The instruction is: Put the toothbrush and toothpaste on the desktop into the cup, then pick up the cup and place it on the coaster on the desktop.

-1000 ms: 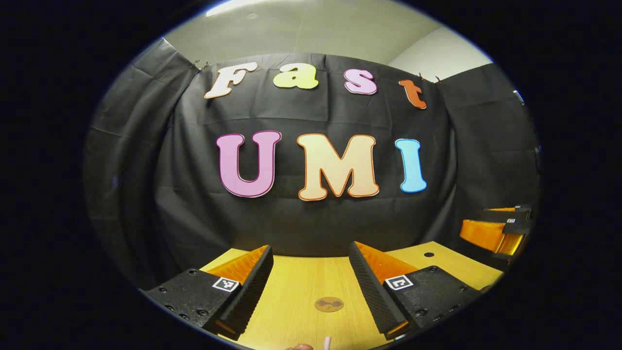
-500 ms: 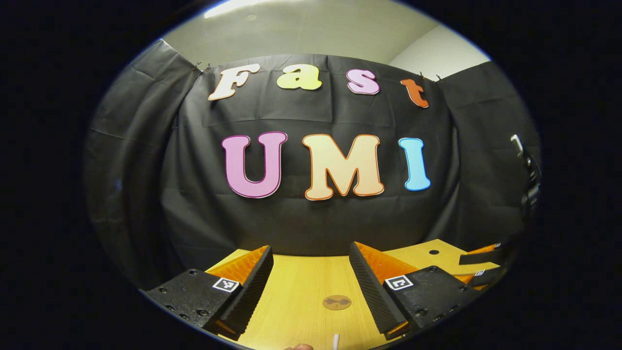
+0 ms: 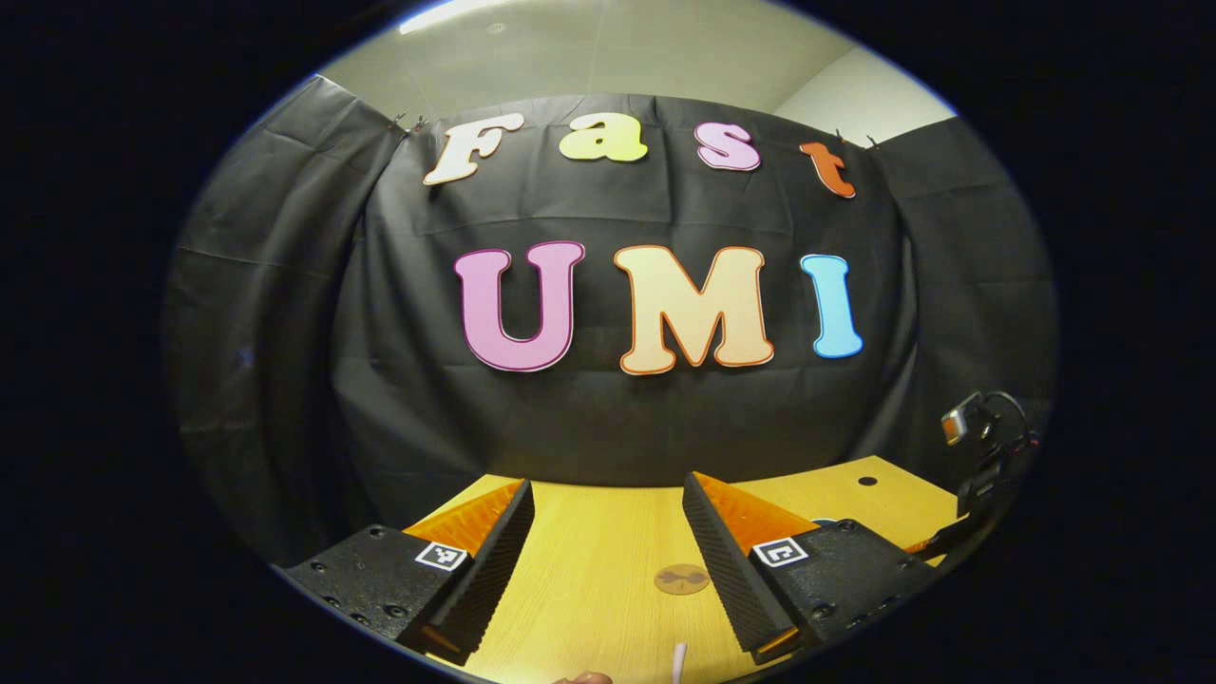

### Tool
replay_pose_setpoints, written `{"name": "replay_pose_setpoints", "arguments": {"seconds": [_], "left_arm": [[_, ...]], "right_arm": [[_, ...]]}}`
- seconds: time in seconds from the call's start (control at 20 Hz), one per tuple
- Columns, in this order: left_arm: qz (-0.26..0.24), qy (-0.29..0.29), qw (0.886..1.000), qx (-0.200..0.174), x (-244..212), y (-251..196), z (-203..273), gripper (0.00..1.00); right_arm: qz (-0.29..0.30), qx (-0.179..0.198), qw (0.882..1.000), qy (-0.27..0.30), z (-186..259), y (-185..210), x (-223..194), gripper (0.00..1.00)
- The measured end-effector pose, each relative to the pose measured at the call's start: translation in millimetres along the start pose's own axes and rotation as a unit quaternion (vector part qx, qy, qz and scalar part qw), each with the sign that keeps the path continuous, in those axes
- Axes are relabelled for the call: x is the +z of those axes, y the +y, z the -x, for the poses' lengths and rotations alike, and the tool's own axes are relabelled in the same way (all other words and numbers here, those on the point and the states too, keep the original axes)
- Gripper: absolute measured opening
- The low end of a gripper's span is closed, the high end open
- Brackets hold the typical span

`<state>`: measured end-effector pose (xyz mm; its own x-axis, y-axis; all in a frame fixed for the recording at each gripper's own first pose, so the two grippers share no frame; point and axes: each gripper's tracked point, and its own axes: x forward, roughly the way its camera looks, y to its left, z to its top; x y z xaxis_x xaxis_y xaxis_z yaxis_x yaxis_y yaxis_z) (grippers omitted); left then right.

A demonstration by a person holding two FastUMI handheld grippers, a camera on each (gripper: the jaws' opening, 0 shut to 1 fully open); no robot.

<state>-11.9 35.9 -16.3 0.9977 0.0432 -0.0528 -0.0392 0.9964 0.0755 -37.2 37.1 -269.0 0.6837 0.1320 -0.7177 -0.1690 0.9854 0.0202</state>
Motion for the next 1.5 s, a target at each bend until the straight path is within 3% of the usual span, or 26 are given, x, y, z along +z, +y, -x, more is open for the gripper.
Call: {"name": "replay_pose_setpoints", "arguments": {"seconds": [0.4,0.75,0.85,0.9,0.95,1.05,1.2,1.25,1.35,1.5], "left_arm": [[0.000,0.022,1.000,0.005,-15.2,3.7,0.1,0.93],[-0.005,0.037,0.999,0.005,-25.3,4.0,2.6,0.93],[-0.004,0.044,0.999,0.003,-30.8,3.6,3.7,0.93],[-0.004,0.047,0.999,0.002,-32.5,2.6,4.2,0.93],[-0.006,0.051,0.999,0.001,-35.4,1.6,4.9,0.93],[-0.009,0.056,0.998,-0.003,-40.3,-2.0,4.9,0.93],[-0.009,0.065,0.998,-0.011,-48.6,-7.3,4.6,0.93],[-0.009,0.070,0.997,-0.013,-54.2,-9.2,3.7,0.93],[-0.010,0.086,0.996,-0.019,-67.9,-13.5,3.2,0.93],[-0.011,0.124,0.992,-0.034,-95.3,-23.5,4.5,0.93]], "right_arm": [[0.002,-0.006,0.991,0.131,-27.8,-4.3,-69.3,0.96],[0.002,-0.006,0.983,0.182,-43.4,-1.0,-92.1,0.99],[0.001,-0.009,0.981,0.191,-46.8,-0.6,-97.0,0.90],[0.007,-0.018,0.980,0.196,-46.7,-3.5,-98.6,0.80],[0.015,-0.024,0.981,0.192,-48.0,-6.5,-99.0,0.80],[0.017,-0.017,0.981,0.194,-49.0,-1.4,-98.2,0.64],[0.025,-0.005,0.980,0.196,-48.2,-1.9,-96.4,0.26],[0.023,-0.004,0.980,0.198,-48.6,-1.3,-97.5,0.25],[0.021,-0.002,0.979,0.203,-48.3,0.7,-98.9,0.11],[0.029,0.004,0.980,0.199,-49.4,0.0,-99.0,0.11]]}}
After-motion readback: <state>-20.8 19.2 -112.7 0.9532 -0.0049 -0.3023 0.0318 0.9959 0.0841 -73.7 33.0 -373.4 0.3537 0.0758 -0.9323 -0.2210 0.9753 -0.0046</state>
